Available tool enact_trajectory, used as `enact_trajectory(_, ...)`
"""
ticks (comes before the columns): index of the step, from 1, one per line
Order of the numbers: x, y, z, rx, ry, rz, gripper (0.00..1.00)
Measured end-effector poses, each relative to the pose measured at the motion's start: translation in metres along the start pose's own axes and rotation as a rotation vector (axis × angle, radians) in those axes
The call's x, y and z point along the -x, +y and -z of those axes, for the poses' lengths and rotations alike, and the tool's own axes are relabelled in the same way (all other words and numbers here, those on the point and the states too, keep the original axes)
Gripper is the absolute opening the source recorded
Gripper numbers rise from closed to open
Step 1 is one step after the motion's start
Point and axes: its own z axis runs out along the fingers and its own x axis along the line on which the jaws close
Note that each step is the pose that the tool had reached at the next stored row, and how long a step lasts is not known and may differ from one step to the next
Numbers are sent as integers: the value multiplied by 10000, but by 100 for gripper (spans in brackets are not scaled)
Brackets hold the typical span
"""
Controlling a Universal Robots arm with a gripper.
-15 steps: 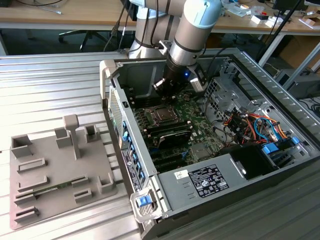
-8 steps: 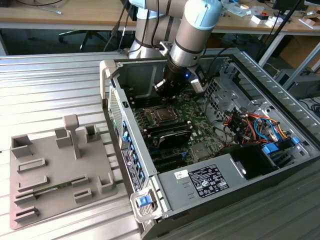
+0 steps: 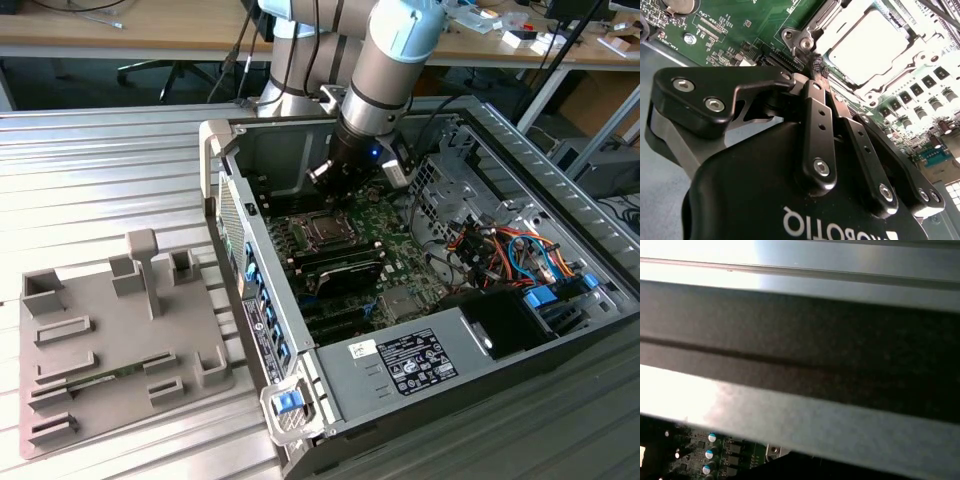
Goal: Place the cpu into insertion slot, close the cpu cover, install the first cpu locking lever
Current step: 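Install the first cpu locking lever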
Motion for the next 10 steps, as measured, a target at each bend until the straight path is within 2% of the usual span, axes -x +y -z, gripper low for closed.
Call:
enact_trajectory(7,21,-5,-22,-127,24,-5,11)
enact_trajectory(10,38,-6,-20,-127,27,-6,11)
